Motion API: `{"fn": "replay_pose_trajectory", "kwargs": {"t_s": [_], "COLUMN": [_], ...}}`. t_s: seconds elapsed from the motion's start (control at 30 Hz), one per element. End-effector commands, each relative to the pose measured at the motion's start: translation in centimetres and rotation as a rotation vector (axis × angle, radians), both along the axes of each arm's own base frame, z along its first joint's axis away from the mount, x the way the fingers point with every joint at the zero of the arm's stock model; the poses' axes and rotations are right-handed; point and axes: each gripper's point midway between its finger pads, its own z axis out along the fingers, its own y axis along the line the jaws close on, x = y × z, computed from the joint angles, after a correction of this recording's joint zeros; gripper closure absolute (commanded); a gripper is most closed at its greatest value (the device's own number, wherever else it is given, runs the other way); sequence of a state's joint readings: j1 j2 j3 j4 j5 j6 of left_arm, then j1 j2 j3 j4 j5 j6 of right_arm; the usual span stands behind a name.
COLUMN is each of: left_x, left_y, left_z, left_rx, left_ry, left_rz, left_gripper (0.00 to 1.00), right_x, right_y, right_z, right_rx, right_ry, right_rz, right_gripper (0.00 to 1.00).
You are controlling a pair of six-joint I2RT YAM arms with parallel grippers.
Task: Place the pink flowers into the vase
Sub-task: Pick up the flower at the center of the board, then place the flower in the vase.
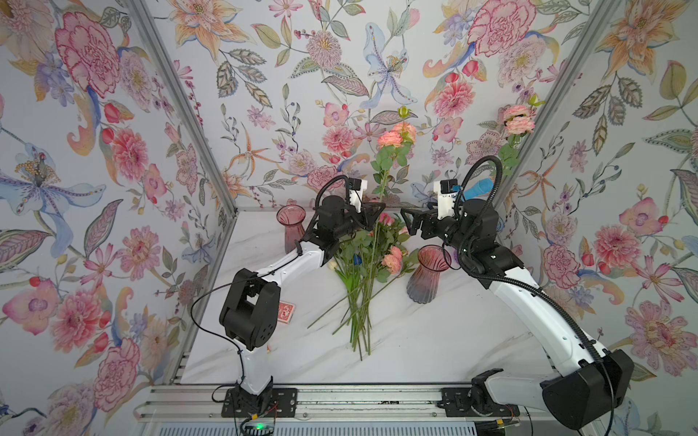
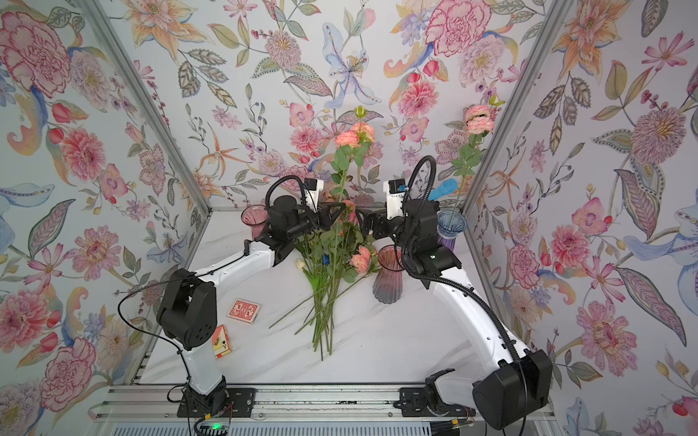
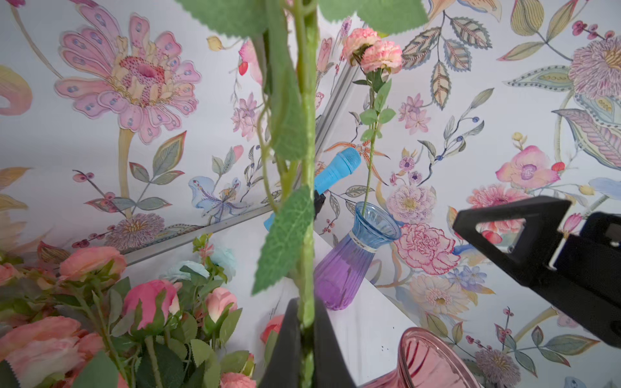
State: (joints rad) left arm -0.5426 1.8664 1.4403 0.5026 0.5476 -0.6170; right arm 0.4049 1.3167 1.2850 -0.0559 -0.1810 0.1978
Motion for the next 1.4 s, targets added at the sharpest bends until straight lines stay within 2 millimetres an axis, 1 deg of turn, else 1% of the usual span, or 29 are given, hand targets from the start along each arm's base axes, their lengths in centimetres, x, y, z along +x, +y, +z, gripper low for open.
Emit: {"fn": "replay_pose_trajectory", "kwargs": {"t_s": [0.0, 0.07, 0.27, 0.57, 0.73, 0.9, 1.1, 1.27, 1.33, 1.37], "left_x": [-2.3, -3.0, -4.1, -5.3, -5.6, -5.8, -5.8, -5.7, -5.7, -5.7], "left_y": [-0.4, -0.6, -1.0, -1.3, -2.0, -2.3, -2.3, -2.2, -2.3, -2.3], "left_z": [4.1, 4.8, 5.6, 5.3, 5.2, 5.5, 5.5, 5.2, 5.2, 5.1], "left_rx": [-0.046, -0.053, -0.064, -0.058, -0.061, -0.065, -0.060, -0.051, -0.048, -0.046], "left_ry": [-0.146, -0.163, -0.185, -0.183, -0.179, -0.183, -0.184, -0.180, -0.181, -0.182], "left_rz": [-0.044, -0.054, -0.073, -0.098, -0.109, -0.112, -0.105, -0.100, -0.102, -0.102], "left_gripper": [1.00, 1.00, 1.00, 1.00, 1.00, 1.00, 1.00, 1.00, 0.99, 0.94], "right_x": [0.2, 0.7, 2.6, 3.4, 3.9, 4.2, 4.3, 4.2, 4.3, 4.4], "right_y": [1.7, 2.3, 3.5, 4.7, 5.7, 6.5, 6.5, 6.2, 6.1, 5.9], "right_z": [2.7, 2.9, 2.3, 2.6, 2.5, 2.2, 2.3, 2.3, 2.3, 2.3], "right_rx": [0.071, 0.070, 0.065, 0.080, 0.084, 0.083, 0.083, 0.075, 0.073, 0.071], "right_ry": [-0.035, -0.037, -0.009, -0.005, 0.004, 0.011, 0.008, 0.001, 0.000, -0.001], "right_rz": [0.057, 0.066, 0.070, 0.097, 0.114, 0.125, 0.121, 0.108, 0.103, 0.098], "right_gripper": [0.07, 0.15, 0.27, 0.41, 0.45, 0.52, 0.70, 0.92, 0.94, 0.94]}}
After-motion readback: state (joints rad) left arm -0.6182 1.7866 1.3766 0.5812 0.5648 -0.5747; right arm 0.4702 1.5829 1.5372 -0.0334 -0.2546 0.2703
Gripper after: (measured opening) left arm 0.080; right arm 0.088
